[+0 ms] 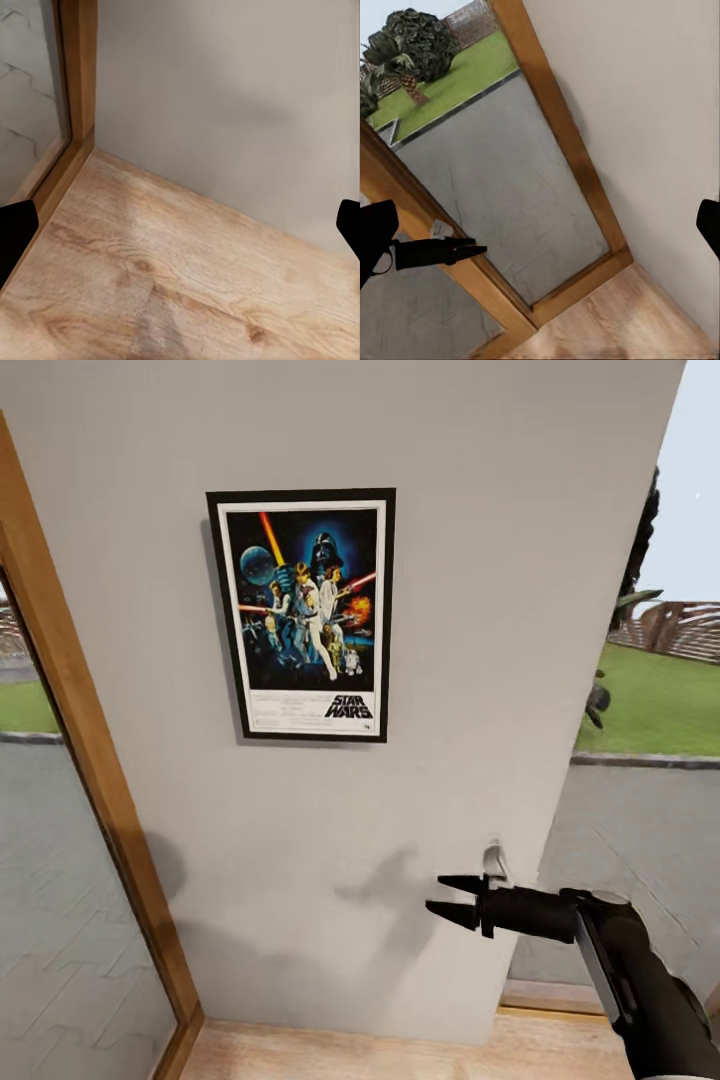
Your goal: Pick up the poster from the kitchen countertop and hang it on one of the wall nails in the kitchen.
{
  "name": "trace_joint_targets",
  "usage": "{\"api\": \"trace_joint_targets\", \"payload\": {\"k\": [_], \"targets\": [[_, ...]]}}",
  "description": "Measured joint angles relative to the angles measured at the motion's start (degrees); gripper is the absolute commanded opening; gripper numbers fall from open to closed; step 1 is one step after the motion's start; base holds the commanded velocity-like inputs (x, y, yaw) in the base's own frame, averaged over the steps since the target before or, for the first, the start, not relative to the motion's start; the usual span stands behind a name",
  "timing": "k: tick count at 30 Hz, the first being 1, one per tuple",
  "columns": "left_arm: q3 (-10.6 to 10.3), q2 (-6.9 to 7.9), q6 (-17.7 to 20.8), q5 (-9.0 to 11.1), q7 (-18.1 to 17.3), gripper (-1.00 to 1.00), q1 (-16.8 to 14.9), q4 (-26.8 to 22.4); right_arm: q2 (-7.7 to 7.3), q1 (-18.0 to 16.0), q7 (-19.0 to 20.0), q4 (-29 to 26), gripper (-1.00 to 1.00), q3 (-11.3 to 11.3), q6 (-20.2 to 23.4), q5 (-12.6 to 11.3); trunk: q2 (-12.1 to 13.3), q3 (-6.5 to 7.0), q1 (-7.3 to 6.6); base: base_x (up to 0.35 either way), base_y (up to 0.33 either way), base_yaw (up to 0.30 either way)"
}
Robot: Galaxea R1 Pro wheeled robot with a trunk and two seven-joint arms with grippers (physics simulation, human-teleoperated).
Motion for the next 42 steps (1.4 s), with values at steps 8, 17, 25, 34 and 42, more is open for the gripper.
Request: {"api": "trace_joint_targets", "payload": {"k": [8,17,25,34,42], "targets": [[-0.2,-0.14,0.0,-0.1,0.2,1.00,0.0,0.0,-0.15,8.5,0.1,17.7,1.00,-5.7,-14.0,0.2,0.0,0.76,0.00,0.000,0.000,0.000],[-0.4,-0.31,0.0,-0.1,0.3,1.00,0.0,0.0,-4.93,9.8,-1.1,48.8,1.00,-7.3,-33.1,0.3,0.0,1.62,0.00,0.000,0.000,0.000],[-0.4,-0.41,0.0,-0.1,0.4,1.00,0.0,0.0,-6.27,9.8,-14.7,63.9,1.00,-7.2,-41.0,0.2,0.0,2.39,0.00,0.000,0.000,0.000],[-0.5,-0.42,0.0,-0.1,0.4,1.00,0.0,0.0,-5.46,9.8,-45.3,70.0,1.00,-7.0,-41.9,0.0,0.0,2.99,0.00,0.000,0.000,0.000],[-0.5,-0.42,0.0,-0.3,0.4,1.00,0.0,0.0,-3.09,9.8,-66.0,71.0,1.00,-6.8,-41.9,0.1,0.0,3.04,0.00,0.000,0.000,0.000]]}}
